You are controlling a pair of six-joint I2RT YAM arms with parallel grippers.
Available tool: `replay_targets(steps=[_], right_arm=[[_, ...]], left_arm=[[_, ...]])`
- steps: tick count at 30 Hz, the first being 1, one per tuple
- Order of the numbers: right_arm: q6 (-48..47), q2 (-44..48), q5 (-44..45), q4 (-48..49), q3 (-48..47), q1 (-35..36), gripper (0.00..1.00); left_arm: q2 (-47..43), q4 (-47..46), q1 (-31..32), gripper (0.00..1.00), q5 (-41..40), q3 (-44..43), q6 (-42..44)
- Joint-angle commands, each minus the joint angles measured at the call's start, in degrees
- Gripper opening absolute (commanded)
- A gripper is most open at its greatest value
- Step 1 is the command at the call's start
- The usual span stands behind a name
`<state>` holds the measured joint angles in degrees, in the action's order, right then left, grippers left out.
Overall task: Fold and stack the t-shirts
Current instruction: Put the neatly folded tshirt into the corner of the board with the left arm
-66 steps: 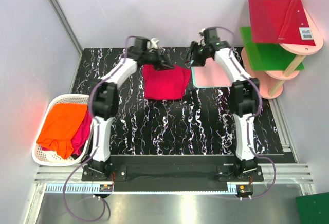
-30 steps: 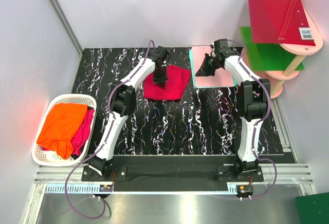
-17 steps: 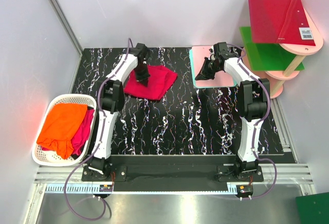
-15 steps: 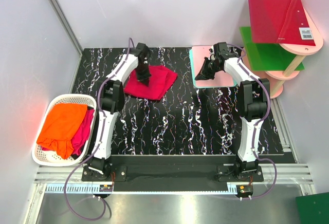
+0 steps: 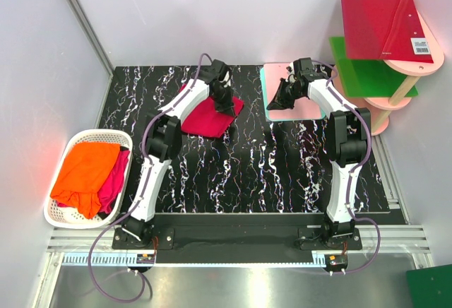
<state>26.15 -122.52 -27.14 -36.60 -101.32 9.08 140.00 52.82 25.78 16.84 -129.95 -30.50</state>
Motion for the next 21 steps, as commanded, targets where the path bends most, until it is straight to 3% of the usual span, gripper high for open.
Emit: replay_targets(steps=[1,13,21], right_arm=[[-0.8,3.1,-1.4,1.8,-0.9,-0.3,0.02],[-1.4,3.2,-2.5,1.9,-1.1,-1.3,0.03],[-1.6,3.9,-3.4,2.0,-0.3,-2.9,0.03]], left_arm=[[3.1,-2.5,-0.6,0.0,5.3,-3.3,-0.5],[13.0,-5.8,1.4,0.0,2.9,-14.3,-7.8],[9.8,-5.0,-3.5,0.0,-4.5,-6.7,-8.9]])
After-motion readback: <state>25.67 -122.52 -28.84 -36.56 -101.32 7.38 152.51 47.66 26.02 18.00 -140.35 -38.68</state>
